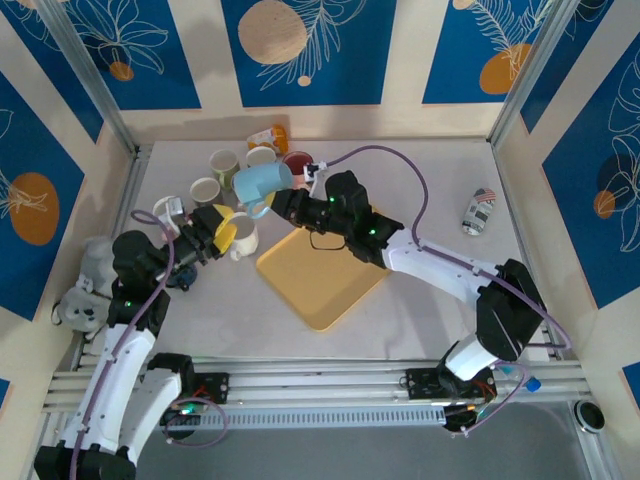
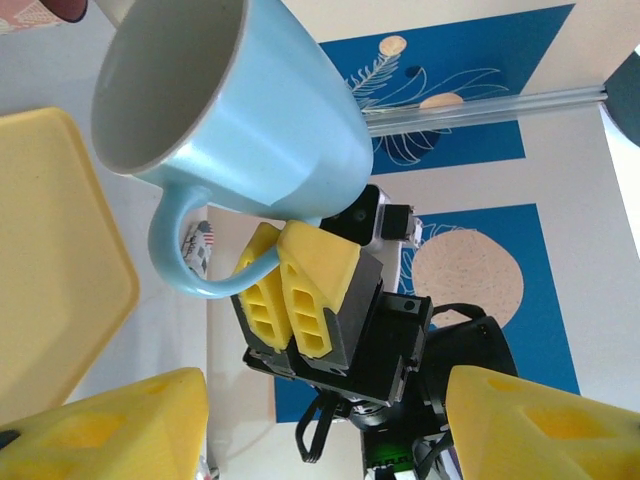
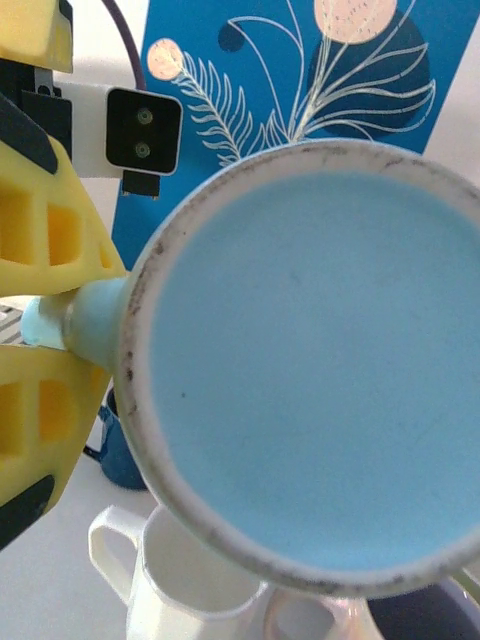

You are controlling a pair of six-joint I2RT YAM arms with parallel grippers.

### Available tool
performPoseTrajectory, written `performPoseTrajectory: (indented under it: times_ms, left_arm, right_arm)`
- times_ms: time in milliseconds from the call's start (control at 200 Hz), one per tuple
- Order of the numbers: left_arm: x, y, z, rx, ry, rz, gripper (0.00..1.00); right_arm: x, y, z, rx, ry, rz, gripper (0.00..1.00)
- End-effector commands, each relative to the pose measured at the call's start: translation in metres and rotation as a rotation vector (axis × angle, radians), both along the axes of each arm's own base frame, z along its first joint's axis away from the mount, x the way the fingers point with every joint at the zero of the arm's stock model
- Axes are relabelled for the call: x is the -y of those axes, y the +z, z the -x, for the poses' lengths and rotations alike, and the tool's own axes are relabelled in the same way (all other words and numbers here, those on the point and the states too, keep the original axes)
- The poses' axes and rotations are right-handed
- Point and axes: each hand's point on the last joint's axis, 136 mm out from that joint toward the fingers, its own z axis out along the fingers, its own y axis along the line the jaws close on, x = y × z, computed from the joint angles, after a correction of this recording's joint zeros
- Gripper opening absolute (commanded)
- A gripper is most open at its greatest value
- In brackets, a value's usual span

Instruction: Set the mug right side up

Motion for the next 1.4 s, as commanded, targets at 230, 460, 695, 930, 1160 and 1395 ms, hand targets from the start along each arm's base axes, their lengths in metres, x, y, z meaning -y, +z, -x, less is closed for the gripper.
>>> performPoseTrajectory:
  times_ms: [230,460,695,930,1160,1395]
  left_arm:
    - [0.001,0.04,0.009,0.133,-0.007,0.042,0.66]
    - [0.0,0.044,0.006,0.133,0.001,0.079,0.65]
    - [0.001,0.028,-0.002,0.064,0.006,0.075,0.63]
    - [0.003,0.019,-0.005,0.052,0.0,0.02,0.63]
    - [0.003,0.033,-0.012,0.082,0.011,0.102,0.53]
    - [0.001,0.03,-0.013,0.074,0.031,0.123,0.47]
  right_arm:
    - [-0.021,0.083,0.017,0.187,0.043,-0.201,0.0]
    - [-0.023,0.093,0.021,0.212,0.036,-0.242,0.0]
    - [-0.015,0.1,0.021,0.218,0.003,-0.277,0.0]
    - [-0.009,0.099,0.026,0.184,0.022,-0.298,0.0]
    - [-0.01,0.098,0.028,0.155,0.042,-0.334,0.0]
    - [-0.015,0.097,0.029,0.13,0.067,-0.384,0.0]
